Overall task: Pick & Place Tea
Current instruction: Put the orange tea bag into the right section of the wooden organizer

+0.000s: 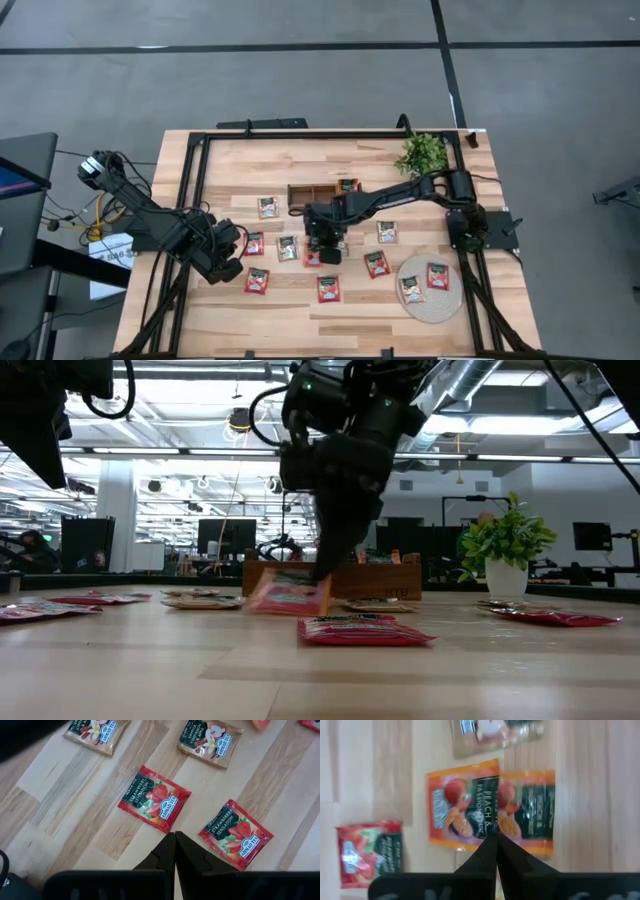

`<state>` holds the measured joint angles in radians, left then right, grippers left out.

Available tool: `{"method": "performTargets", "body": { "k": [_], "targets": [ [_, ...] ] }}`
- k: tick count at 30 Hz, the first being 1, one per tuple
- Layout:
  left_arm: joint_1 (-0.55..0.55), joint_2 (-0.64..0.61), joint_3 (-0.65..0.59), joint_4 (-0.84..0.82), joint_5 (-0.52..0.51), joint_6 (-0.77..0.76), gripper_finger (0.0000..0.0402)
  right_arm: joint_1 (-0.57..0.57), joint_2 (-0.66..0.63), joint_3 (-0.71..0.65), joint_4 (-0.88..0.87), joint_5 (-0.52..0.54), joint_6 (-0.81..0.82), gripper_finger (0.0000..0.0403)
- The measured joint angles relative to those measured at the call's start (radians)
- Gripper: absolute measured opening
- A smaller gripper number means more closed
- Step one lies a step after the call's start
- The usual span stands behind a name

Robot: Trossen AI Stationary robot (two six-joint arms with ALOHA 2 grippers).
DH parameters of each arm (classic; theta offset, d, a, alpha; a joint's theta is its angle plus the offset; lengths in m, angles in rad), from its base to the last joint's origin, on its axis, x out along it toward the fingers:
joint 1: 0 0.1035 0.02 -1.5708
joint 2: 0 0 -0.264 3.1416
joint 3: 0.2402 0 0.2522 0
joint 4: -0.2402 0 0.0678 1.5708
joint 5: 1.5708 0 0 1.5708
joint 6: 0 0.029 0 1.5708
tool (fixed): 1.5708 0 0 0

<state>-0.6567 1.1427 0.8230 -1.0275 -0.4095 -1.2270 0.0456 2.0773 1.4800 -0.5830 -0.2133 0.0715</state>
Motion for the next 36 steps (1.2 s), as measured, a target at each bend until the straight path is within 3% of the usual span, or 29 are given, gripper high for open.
{"method": "performTargets", "body": {
  "k": [10,15,24,36],
  "targets": [
    [0.000,0.000,0.000,0.008,-0.005,0.000,0.0000,0.000,-0.074,0.120,-0.196,0.019,-0.061,0.0000],
    [0.000,0.001,0.000,0.012,-0.013,0.000,0.0000,-0.003,-0.144,0.194,-0.404,0.171,-0.126,0.0000],
    [0.000,0.002,0.001,0.023,-0.026,0.001,0.0000,-0.092,-0.252,0.204,-0.605,0.399,-0.208,0.0000],
    [0.000,0.002,0.001,0.049,-0.034,0.001,0.0000,-0.243,-0.223,0.161,-0.608,0.399,-0.292,0.0000]
  ]
}}
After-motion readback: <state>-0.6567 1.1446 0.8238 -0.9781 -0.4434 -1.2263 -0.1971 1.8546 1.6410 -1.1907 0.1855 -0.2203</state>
